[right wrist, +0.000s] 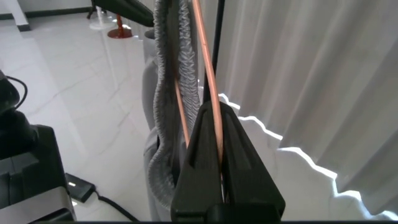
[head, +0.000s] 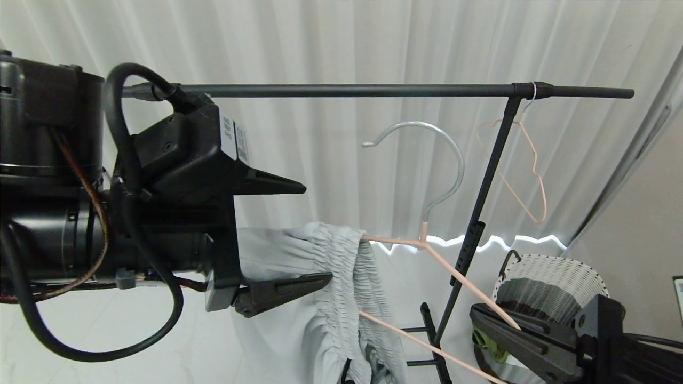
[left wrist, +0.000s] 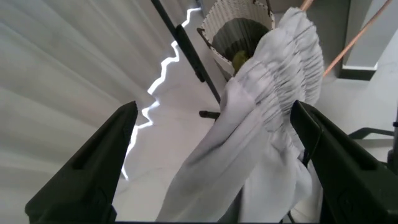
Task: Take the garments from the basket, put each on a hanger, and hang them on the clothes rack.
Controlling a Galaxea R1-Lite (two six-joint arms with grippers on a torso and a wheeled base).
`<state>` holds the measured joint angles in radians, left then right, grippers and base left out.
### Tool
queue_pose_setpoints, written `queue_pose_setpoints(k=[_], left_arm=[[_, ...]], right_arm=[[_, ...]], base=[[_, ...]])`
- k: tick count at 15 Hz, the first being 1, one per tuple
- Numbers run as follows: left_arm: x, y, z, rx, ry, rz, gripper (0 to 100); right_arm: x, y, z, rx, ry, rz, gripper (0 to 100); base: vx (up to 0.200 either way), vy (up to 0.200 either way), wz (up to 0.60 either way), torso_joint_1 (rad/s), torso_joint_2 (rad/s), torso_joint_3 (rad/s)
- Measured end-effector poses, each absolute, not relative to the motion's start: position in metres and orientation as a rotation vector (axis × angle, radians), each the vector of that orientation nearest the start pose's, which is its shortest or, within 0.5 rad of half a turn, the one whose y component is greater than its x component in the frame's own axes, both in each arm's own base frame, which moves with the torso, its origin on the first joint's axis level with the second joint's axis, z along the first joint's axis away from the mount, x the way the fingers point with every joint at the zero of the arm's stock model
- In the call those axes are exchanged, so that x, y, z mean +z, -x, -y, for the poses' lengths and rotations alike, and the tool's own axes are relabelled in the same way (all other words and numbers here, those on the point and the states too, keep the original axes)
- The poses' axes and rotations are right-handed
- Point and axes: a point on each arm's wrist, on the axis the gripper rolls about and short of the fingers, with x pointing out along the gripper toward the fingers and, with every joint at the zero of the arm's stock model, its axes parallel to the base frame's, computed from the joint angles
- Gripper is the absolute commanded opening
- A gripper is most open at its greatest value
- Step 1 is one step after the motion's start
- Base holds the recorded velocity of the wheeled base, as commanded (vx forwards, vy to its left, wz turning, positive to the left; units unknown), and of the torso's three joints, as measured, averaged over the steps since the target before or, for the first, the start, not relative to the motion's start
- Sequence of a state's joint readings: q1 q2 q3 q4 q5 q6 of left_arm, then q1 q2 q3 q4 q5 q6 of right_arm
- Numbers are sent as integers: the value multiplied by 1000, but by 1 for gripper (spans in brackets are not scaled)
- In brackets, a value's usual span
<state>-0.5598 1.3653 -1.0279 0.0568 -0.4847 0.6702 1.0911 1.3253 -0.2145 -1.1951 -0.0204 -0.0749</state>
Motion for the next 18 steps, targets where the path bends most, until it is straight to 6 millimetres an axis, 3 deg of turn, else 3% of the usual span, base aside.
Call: queue_pose_setpoints(k=[8,18], left_arm=[[259,-198,133,-1163,-599,-93,100],[240,-225,137,-1271,-594,-103,100]], right_arm=[[173,-101,-160,1014,34,84,0],[172,-103,-165,1053,43,85,0]], base=[[0,0,0,0,0,0],[0,0,0,0,0,0]])
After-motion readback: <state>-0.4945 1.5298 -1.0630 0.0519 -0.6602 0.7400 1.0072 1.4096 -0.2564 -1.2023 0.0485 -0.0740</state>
